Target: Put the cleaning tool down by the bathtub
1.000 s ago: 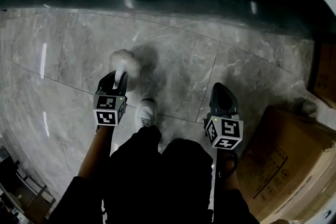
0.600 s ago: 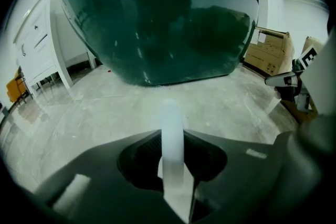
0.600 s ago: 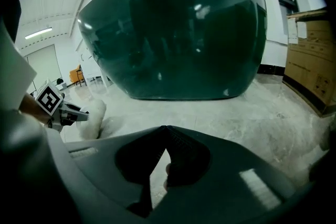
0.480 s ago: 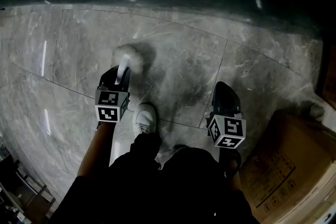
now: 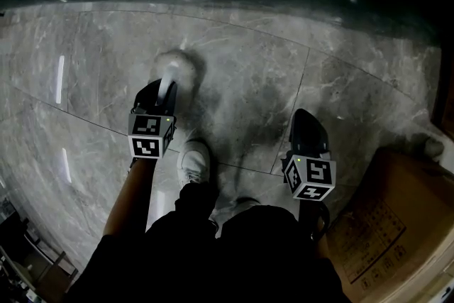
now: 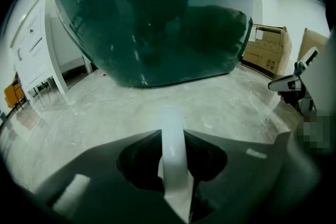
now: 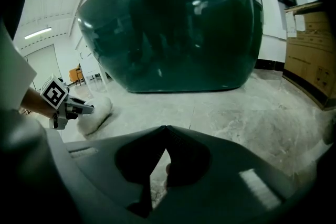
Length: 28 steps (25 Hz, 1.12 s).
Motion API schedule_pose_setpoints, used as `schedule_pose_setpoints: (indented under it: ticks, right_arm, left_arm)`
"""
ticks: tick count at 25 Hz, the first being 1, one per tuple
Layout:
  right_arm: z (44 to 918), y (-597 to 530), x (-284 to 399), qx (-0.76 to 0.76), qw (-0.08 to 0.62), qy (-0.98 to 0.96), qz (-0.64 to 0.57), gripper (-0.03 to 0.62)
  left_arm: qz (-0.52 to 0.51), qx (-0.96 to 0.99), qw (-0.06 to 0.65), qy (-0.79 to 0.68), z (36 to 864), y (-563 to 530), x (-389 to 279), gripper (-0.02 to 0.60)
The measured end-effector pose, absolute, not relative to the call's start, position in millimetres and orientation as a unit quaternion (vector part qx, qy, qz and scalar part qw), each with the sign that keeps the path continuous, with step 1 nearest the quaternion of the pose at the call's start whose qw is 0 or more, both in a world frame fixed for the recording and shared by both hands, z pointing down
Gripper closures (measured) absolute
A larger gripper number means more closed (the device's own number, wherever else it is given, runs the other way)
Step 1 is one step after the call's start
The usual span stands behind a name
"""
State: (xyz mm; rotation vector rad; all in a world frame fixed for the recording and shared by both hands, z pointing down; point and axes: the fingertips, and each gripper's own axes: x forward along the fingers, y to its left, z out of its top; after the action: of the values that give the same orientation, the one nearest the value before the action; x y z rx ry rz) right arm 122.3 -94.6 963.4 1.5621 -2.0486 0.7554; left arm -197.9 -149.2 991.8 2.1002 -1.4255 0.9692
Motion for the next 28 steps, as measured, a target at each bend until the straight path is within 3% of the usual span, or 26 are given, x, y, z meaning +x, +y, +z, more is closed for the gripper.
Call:
schedule_pose_setpoints:
  ticks: [28]
  right_arm:
    - [966.0, -83.4, 135.8, 0.588, 0.217, -0.731, 0.27, 0.58]
  left_arm:
    - [0.335, 0.772, 0.195, -0.504, 997.0, -159.3, -196.4, 0.483]
